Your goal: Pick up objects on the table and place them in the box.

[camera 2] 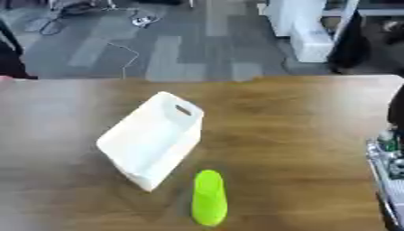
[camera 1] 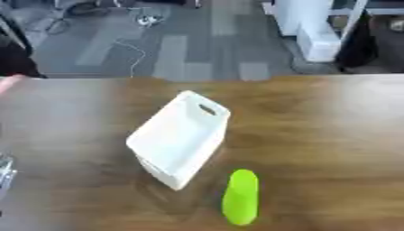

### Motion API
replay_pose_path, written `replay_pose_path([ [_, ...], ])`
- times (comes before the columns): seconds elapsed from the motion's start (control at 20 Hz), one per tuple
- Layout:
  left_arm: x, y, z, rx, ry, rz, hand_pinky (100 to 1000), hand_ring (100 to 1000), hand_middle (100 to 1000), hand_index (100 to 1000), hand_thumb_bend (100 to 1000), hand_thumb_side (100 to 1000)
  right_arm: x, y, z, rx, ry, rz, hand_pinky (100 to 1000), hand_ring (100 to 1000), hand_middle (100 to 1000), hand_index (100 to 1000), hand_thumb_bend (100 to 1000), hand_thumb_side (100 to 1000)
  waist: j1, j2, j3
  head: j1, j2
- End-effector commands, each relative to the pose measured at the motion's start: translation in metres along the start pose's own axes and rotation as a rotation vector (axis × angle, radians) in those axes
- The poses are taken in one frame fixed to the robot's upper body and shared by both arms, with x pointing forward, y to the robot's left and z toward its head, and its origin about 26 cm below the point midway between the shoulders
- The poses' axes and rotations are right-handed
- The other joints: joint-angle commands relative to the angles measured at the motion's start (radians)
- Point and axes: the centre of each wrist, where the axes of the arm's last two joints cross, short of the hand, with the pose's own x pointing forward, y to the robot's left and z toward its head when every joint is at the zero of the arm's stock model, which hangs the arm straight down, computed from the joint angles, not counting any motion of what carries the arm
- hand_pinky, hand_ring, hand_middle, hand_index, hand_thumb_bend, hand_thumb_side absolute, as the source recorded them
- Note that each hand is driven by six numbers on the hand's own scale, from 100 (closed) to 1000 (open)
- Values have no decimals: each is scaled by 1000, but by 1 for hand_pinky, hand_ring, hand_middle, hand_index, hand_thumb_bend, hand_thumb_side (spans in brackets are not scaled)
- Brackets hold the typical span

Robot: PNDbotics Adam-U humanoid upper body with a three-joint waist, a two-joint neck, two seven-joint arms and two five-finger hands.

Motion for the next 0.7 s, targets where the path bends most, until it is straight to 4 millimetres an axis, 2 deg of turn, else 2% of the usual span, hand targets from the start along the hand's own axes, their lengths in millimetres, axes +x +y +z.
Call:
replay_pose_path([
  [0.05, 2, 3, -10, 33, -80, 28, 608, 625, 721, 732, 719, 1000, 2, -4, -6, -95, -117, -60, 415, 510, 532, 538, 453, 1000, 1, -11, 2, 8, -8],
  [0.45, 2, 2, -9, 32, -79, 28, 608, 625, 721, 733, 719, 1000, 2, -4, -6, -89, -107, -54, 418, 516, 537, 543, 450, 1000, 1, -11, 3, 5, -3],
  [0.7, 2, 4, -11, 38, -83, 23, 609, 625, 721, 732, 723, 1000, 3, -6, 0, 16, 22, 22, 393, 529, 555, 568, 399, 1000, -1, -12, 13, 17, -4],
])
